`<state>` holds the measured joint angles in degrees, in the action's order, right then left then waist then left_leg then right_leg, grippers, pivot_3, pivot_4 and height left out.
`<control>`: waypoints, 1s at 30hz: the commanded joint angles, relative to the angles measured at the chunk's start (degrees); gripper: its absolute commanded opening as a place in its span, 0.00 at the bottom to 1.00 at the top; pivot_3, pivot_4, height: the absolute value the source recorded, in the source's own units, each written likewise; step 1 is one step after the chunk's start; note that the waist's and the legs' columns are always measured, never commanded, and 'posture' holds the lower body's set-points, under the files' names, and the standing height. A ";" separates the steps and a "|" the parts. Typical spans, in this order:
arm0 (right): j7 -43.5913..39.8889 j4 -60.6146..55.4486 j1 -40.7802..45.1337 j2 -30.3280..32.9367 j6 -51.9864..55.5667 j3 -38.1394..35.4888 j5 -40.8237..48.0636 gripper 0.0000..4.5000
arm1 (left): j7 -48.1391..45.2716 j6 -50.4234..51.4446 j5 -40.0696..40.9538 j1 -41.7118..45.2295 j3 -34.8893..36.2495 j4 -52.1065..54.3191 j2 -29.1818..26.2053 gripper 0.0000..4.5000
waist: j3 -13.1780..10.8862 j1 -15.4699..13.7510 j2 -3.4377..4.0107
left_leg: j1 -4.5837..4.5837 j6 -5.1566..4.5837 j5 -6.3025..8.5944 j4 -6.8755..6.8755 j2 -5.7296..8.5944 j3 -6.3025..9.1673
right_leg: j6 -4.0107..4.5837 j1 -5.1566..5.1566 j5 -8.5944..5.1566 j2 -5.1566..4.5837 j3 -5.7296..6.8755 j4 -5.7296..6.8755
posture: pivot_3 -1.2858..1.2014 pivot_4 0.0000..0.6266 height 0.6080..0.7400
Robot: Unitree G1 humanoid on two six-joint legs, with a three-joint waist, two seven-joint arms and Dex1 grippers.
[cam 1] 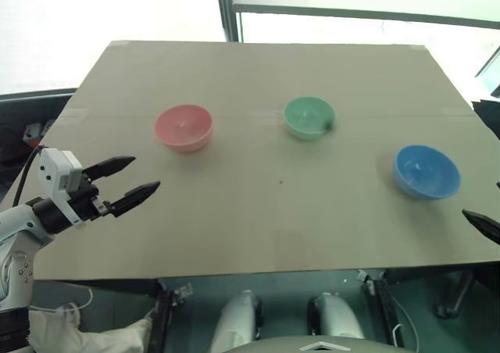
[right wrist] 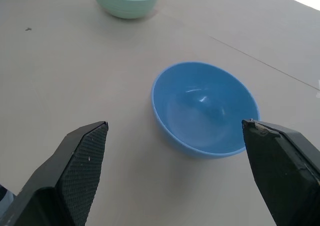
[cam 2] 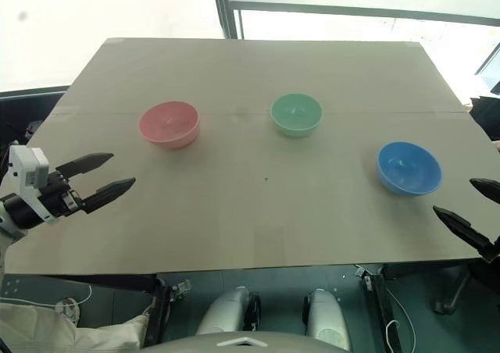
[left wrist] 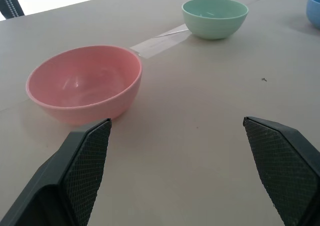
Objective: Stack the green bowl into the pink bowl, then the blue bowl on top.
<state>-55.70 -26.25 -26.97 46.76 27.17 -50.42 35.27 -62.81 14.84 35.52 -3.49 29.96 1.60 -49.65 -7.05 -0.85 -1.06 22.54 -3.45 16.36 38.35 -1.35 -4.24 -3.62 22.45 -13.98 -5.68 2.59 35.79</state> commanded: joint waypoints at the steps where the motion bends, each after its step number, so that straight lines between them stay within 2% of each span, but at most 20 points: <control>1: 0.80 -2.10 1.17 0.98 0.63 -0.99 1.25 1.00 | 1.00 0.15 0.38 0.94 0.60 1.88 0.31 0.99 | 0.00 0.02 0.00 | 0.00 0.00 0.00 0.00 0.00 0.00 | 0.00 0.00 0.00 0.00 0.00 0.00 | 0.52 0.24 1.00; 10: 3.33 -3.96 6.94 -0.40 -0.04 8.54 0.42 1.00 | 10.83 4.13 -1.41 4.15 -4.46 9.84 4.75 0.99 | 0.00 0.03 -0.03 | 0.01 0.01 -0.01 0.02 0.02 0.03 | -0.17 0.00 0.10 -0.03 0.01 0.03 | 0.52 0.24 1.00; 15: 3.56 -4.26 16.25 -1.46 -2.93 20.22 -0.15 1.00 | 25.51 9.82 -11.34 9.82 -11.49 16.51 5.38 0.99 | -0.04 0.05 -0.04 | -0.01 0.00 -0.01 0.09 0.06 0.05 | -0.22 -0.07 0.14 0.00 0.01 0.04 | 0.52 0.24 1.00; 17: 2.85 -4.12 21.03 -1.78 -3.63 25.90 -0.59 1.00 | 28.08 14.21 -17.16 14.62 -17.47 17.41 2.48 0.99 | -0.05 0.02 -0.07 | -0.03 0.00 -0.01 0.11 0.06 0.06 | -0.23 -0.10 0.14 0.02 0.01 0.04 | 0.52 0.24 1.00; 19: 2.11 -2.94 26.28 -1.79 -5.16 32.78 -3.64 1.00 | 28.35 17.91 -23.41 21.10 -24.91 15.08 -0.47 0.99 | -0.14 0.00 -0.10 | -0.08 0.02 -0.02 0.15 0.07 0.12 | -0.23 -0.18 0.14 0.11 0.06 0.05 | 0.52 0.24 1.00; 22: 0.23 -0.14 31.98 -2.64 -7.94 40.24 -6.85 1.00 | 31.45 21.02 -29.20 28.40 -31.63 9.61 1.25 0.99 | -0.16 -0.01 -0.09 | -0.09 0.02 -0.02 0.15 0.12 0.14 | -0.23 -0.20 0.13 0.17 0.06 0.04 | 0.52 0.24 1.00; 25: -0.20 2.32 37.43 -4.98 -9.16 45.34 -7.92 1.00 | 32.24 22.19 -36.53 33.99 -39.24 3.20 1.87 0.99 | -0.16 0.06 -0.10 | 0.02 0.00 -0.01 0.11 0.26 0.13 | -0.24 -0.12 0.14 0.19 0.06 0.01 | 0.52 0.24 1.00; 29: -0.66 4.54 41.75 -7.11 -10.41 49.09 -9.35 1.00 | 30.31 24.30 -42.40 40.49 -46.22 -4.19 2.85 0.99 | -0.29 0.05 -0.18 | 0.29 0.01 -0.02 0.12 0.27 0.10 | -0.26 0.15 0.14 0.25 0.08 0.05 | 0.52 0.24 1.00; 30: -0.52 5.20 42.42 -7.53 -10.83 49.83 -9.93 1.00 | 30.09 23.50 -43.49 41.95 -47.41 -6.50 3.47 0.94 | -0.32 0.06 -0.20 | 0.34 0.01 -0.02 0.11 0.26 0.09 | -0.27 0.19 0.14 0.25 0.10 0.05 | 0.52 0.24 1.00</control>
<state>-55.92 -21.26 14.20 39.67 18.23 -0.97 26.21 -32.27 39.37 -4.67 35.36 -16.22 -2.56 -46.48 -7.37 -0.80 -1.25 22.90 -3.43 16.34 38.46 -1.10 -4.14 -3.89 22.65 -13.84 -5.43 2.69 35.84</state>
